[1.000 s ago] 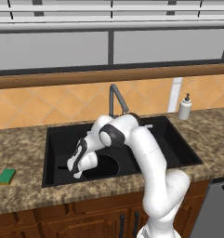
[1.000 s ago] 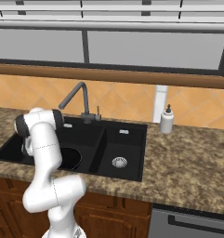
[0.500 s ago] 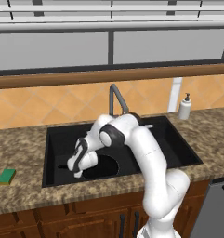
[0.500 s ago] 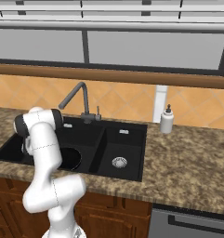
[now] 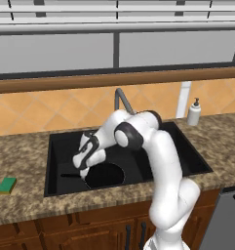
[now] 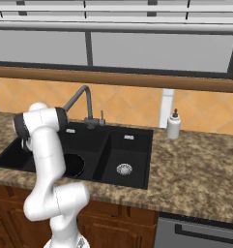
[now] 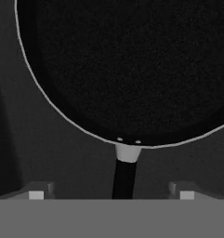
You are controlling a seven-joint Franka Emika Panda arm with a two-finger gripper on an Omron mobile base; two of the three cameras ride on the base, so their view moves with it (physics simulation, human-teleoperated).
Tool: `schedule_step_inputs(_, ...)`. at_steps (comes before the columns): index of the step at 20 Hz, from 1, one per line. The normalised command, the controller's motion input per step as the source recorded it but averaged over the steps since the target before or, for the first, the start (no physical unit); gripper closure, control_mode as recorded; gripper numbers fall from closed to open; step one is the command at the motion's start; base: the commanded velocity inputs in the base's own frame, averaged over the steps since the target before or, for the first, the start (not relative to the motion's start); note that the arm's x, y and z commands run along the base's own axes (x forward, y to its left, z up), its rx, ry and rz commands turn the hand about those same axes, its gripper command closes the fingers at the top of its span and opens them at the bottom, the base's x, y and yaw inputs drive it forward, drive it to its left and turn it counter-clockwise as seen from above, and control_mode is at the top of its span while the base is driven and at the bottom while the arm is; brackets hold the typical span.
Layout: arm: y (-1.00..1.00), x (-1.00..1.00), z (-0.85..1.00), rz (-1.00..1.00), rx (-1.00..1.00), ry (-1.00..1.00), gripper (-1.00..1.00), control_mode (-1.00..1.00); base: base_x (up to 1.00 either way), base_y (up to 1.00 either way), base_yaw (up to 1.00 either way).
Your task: Pick the pan and sponge and place them into the sink. Then turn on the water.
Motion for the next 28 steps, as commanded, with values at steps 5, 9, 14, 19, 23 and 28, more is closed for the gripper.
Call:
schedule_step_inputs(5,0.26,-0.46,0.75,-0.08,-0.04,0.00,-1.00,-1.00,0.00,0.00,0.00)
schedule_step_inputs(9,0.31,-0.57,0.51,-0.10,-0.11,0.00,-1.00,-1.00,0.00,0.00,0.00)
schedule_step_inputs(14,0.20,-0.10,0.04,-0.02,-0.09,0.00,-1.00,-1.00,0.00,0.00,0.00)
schedule_step_inputs(19,0.17,-0.16,0.13,0.10,-0.02,-0.02,-1.00,-1.00,0.00,0.00,0.00)
schedule_step_inputs(23,0.41,-0.05,0.50,0.38,-0.09,0.02,-1.00,-1.00,0.00,0.00,0.00)
schedule_step_inputs(28,0.26,0.00,0.33,0.61,-0.04,0.00,-1.00,-1.00,0.00,0.00,0.00)
